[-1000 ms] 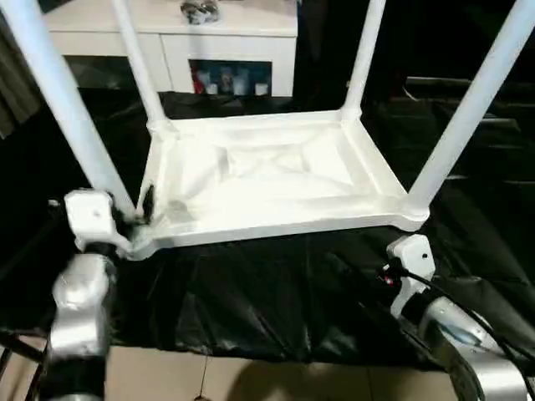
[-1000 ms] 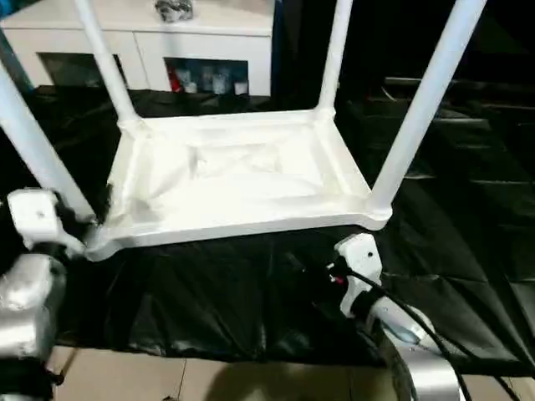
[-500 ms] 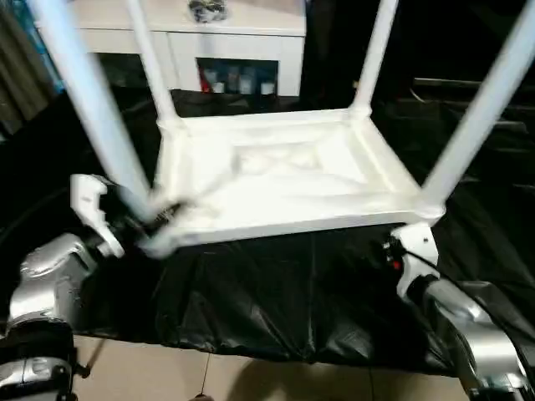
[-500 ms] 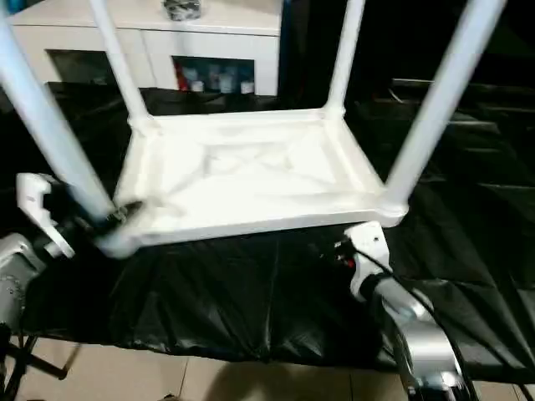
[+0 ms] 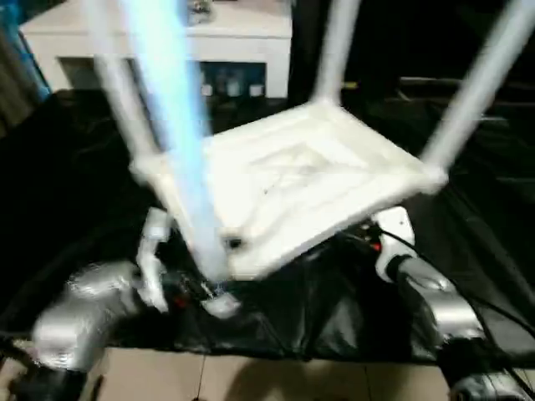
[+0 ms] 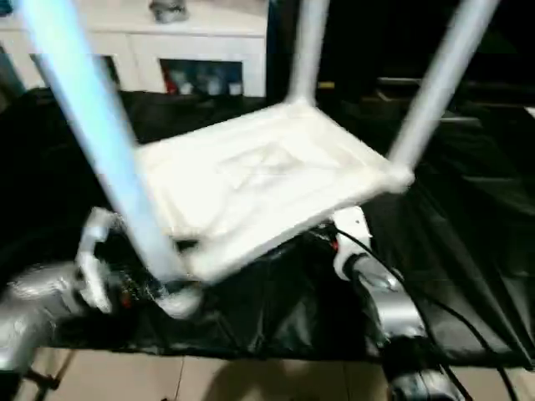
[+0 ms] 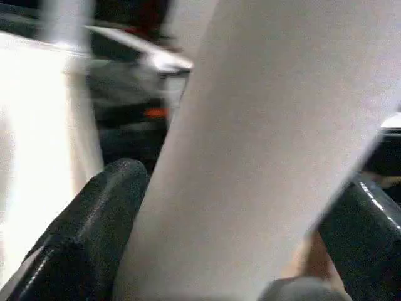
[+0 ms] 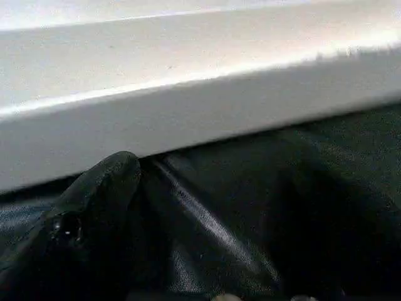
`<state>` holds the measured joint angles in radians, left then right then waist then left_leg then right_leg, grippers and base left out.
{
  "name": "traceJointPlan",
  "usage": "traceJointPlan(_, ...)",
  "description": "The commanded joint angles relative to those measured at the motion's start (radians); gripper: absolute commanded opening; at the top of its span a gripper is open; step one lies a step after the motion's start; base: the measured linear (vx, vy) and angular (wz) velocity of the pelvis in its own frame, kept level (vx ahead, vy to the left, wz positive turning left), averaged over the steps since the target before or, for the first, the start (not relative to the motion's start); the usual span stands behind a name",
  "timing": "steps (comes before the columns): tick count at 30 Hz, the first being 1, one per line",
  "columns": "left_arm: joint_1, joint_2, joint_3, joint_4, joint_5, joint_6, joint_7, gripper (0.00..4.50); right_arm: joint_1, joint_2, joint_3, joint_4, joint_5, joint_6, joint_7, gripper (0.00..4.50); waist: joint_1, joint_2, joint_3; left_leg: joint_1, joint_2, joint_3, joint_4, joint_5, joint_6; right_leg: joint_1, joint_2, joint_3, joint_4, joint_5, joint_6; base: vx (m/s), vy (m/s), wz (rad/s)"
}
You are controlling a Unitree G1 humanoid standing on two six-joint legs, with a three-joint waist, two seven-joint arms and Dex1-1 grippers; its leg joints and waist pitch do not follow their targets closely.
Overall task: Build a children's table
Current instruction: Rotate table base
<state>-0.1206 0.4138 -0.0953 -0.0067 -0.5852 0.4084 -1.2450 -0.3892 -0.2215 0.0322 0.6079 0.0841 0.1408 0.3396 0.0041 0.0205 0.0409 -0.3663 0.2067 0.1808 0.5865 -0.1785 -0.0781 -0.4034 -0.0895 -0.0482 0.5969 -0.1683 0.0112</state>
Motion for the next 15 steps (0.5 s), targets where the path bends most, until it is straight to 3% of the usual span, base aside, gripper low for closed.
traceJointPlan(1,0.003,-0.024,-0.049,-0.061,-0.025,0.022,0.01,4.46,-0.044,0.028,0.031,0.035,-0.006,-0.025,0.017,4.5,0.006,-0.004,-0.047,0.003,0.011,-0.002,-0.079,-0.341,-0.009,0.039,-0.034,0.027,-0.076,-0.388,-0.186,0.0,0.0,0.0)
traceJointPlan(2,0.004,-0.035,-0.059,-0.069,-0.028,0.028,0.015,4.46,-0.06,0.036,0.038,0.053,-0.01,-0.031,0.023,4.5,0.001,-0.005,-0.048,0.001,0.011,-0.003,-0.079,-0.339,-0.011,0.041,-0.033,0.027,-0.076,-0.387,-0.182,0.0,0.0,0.0)
traceJointPlan(4,0.009,-0.053,-0.079,-0.089,-0.027,0.034,0.028,4.46,-0.091,0.053,0.053,0.095,-0.02,-0.051,0.031,4.5,-0.004,-0.023,-0.05,-0.003,0.012,-0.002,-0.076,-0.326,-0.006,0.041,-0.034,0.028,-0.074,-0.387,-0.177,0.0,0.0,0.0)
traceJointPlan(5,0.008,-0.064,-0.091,-0.097,-0.023,0.034,0.036,4.46,-0.107,0.062,0.06,0.119,-0.026,-0.061,0.032,4.5,-0.005,-0.018,-0.048,-0.003,0.011,-0.003,-0.076,-0.319,-0.004,0.039,-0.034,0.029,-0.074,-0.388,-0.175,0.0,0.0,0.0)
traceJointPlan(7,-0.015,-0.105,-0.113,-0.089,0.003,0.024,0.071,4.46,-0.144,0.083,0.067,0.178,-0.038,-0.084,0.034,4.5,-0.007,-0.025,-0.05,0.0,0.012,-0.002,-0.073,-0.309,-0.002,0.036,-0.032,0.031,-0.07,-0.363,-0.185,0.0,0.0,0.0)
traceJointPlan(9,-0.051,-0.144,-0.128,-0.059,0.039,0.011,0.111,4.46,-0.165,0.102,0.068,0.217,-0.04,-0.103,0.057,4.5,-0.003,-0.024,-0.051,0.005,0.014,0.001,-0.071,-0.293,0.0,0.034,-0.029,0.033,-0.068,-0.317,-0.2,0.0,0.0,0.0)
traceJointPlan(13,-0.106,-0.192,-0.151,0.011,0.099,-0.035,0.147,4.46,-0.174,0.119,0.067,0.237,-0.042,-0.12,0.065,4.5,0.004,-0.026,-0.052,0.002,0.012,0.003,-0.07,-0.262,0.011,0.04,-0.026,0.033,-0.062,-0.241,-0.211,0.0,0.0,0.0)
traceJointPlan(14,-0.143,-0.22,-0.166,0.061,0.132,-0.067,0.168,4.46,-0.175,0.122,0.056,0.252,-0.041,-0.129,0.051,4.5,0.009,-0.019,-0.055,0.005,0.011,0.002,-0.068,-0.247,0.012,0.041,-0.029,0.034,-0.06,-0.213,-0.219,0.0,0.0,0.0)
traceJointPlan(15,-0.153,-0.228,-0.168,0.075,0.142,-0.08,0.177,4.46,-0.175,0.122,0.052,0.255,-0.038,-0.132,0.052,4.5,0.009,-0.025,-0.054,0.006,0.011,0.004,-0.067,-0.252,0.015,0.041,-0.027,0.033,-0.062,-0.212,-0.22,0.0,0.0,0.0)
